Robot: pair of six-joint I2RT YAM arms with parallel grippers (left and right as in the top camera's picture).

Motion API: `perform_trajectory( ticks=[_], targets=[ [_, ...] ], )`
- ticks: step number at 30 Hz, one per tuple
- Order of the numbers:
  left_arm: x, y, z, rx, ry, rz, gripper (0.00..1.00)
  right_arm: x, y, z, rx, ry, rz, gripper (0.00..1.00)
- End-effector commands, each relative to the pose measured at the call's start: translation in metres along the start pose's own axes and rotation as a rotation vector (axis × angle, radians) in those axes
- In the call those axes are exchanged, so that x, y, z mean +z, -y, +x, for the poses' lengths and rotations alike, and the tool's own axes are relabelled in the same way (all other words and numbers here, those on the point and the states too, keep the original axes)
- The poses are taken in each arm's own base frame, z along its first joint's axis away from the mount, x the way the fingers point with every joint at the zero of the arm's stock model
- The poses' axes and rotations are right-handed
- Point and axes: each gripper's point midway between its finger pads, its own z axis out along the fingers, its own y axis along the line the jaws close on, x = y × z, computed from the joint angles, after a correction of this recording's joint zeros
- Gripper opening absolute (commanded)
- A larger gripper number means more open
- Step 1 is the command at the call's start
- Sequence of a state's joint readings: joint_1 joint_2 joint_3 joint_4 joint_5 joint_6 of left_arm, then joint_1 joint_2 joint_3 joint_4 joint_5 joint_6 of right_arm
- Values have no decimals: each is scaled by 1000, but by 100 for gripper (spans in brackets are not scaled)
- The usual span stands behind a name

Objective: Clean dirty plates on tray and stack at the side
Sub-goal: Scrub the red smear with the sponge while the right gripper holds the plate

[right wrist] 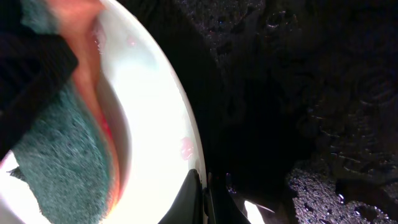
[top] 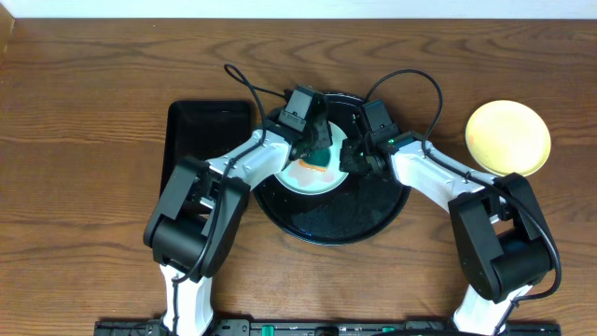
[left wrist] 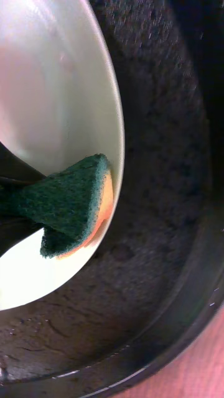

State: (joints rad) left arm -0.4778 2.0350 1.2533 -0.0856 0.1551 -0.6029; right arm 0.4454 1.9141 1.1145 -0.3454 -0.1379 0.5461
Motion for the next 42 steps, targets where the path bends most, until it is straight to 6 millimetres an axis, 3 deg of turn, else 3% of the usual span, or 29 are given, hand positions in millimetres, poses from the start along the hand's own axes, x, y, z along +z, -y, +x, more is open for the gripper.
perform_trajectory(
  ticks=[1, 9, 16, 21, 27, 34, 42],
  targets=[
    [9, -35, -9, -61, 39, -96, 7, 2, -10, 13, -10, -51, -40, 1],
    [1, -71, -17, -117, 28, -178, 7, 2, -7, 17, -8, -67, -29, 1],
    [-17, -103, 0, -46, -59, -319, 7, 2, -8, 17, -13, -63, -24, 1],
    [-32, -108, 9, -6, -109, -355, 7, 2, -8, 17, -12, -63, -24, 1],
    [-45, -82, 21, 60, -172, -267, 7, 2, -8, 16, -12, -58, -27, 1],
    [-37, -48, 49, 152, -217, -193, 7, 2, -9, 14, -13, -53, -31, 1],
    [-25, -13, 43, 213, -127, -101, 7, 3, -10, 15, -15, -54, -31, 1]
  ],
)
